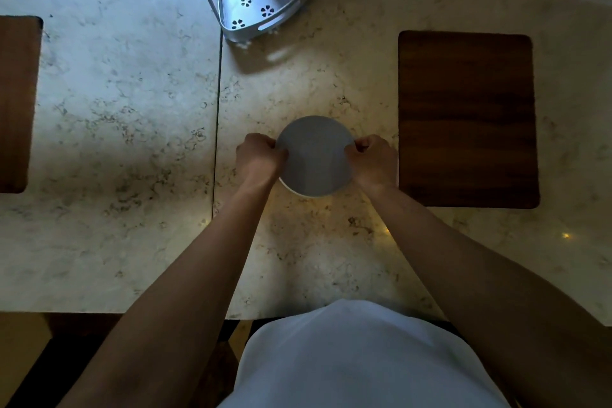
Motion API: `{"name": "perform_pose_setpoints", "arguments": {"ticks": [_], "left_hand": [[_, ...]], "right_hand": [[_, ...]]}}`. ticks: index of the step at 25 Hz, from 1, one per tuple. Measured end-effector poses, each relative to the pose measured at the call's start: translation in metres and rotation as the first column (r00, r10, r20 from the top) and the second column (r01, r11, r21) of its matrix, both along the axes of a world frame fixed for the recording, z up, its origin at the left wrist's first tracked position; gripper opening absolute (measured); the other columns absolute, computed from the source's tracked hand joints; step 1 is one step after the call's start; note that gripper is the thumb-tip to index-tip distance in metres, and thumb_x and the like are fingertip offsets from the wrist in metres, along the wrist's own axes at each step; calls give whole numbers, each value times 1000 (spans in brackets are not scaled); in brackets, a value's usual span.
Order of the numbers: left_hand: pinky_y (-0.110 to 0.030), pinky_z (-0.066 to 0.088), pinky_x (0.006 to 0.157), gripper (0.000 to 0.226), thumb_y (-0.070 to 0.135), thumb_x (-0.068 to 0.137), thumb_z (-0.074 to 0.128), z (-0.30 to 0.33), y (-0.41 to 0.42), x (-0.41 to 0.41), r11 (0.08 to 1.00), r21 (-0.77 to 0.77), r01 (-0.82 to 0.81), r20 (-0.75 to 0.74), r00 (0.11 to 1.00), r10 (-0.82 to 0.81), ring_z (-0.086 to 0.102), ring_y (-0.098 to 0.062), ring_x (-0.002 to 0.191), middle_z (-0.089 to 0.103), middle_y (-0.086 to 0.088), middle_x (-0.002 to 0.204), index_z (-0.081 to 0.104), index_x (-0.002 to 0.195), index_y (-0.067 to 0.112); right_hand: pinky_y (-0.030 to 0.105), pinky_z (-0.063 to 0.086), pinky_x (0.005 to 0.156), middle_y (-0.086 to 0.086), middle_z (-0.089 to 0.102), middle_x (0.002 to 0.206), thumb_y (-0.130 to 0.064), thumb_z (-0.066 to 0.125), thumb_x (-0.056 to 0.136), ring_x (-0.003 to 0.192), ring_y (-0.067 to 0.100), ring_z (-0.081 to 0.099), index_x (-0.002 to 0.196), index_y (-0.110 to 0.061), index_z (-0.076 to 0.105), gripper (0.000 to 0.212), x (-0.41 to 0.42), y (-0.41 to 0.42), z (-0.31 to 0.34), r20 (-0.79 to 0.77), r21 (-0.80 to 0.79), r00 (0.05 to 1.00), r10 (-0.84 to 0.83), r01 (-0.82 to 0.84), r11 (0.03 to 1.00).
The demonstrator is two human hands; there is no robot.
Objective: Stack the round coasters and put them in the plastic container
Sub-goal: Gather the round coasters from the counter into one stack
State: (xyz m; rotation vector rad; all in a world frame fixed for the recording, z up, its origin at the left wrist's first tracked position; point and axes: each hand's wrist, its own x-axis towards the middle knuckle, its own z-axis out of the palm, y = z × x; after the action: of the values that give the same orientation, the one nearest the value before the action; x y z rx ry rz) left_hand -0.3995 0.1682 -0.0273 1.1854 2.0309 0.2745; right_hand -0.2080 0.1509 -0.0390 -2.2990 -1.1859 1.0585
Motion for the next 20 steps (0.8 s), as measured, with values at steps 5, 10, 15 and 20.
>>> {"name": "perform_pose_setpoints", "arguments": {"ticks": [5,10,15,20], "left_hand": [[-30,52,50,11,11,66,63,1,2,2,998,-8,62,-81,995,-62,64,-22,55,66,-11,56,71,62,5],[-22,30,42,13,13,69,63,1,4,3,998,-33,61,-101,993,-64,58,-26,57,56,-7,55,65,61,3],[-24,37,49,11,7,73,63,-1,6,1,997,-57,61,-85,994,-65,64,-30,66,62,-12,63,67,65,2],[-24,39,45,8,4,72,61,-3,9,1,997,-82,15,-58,998,-20,65,-29,69,60,-10,64,68,70,0]], "right_hand": [[18,39,50,-4,68,80,-29,57,93,58,1,54,86,-21,68,16,-1,-3,0,91,7,992,90,-91,996],[26,45,61,5,74,87,-25,55,95,65,14,59,92,-14,75,23,2,-2,6,134,-17,979,151,-150,989],[34,57,66,5,74,87,-22,54,96,71,20,67,97,-13,75,23,-1,-3,10,109,-25,988,111,-109,994],[19,39,41,-1,61,59,-20,54,94,45,7,49,69,-15,70,30,-5,2,9,77,-38,997,8,-5,999]]}}
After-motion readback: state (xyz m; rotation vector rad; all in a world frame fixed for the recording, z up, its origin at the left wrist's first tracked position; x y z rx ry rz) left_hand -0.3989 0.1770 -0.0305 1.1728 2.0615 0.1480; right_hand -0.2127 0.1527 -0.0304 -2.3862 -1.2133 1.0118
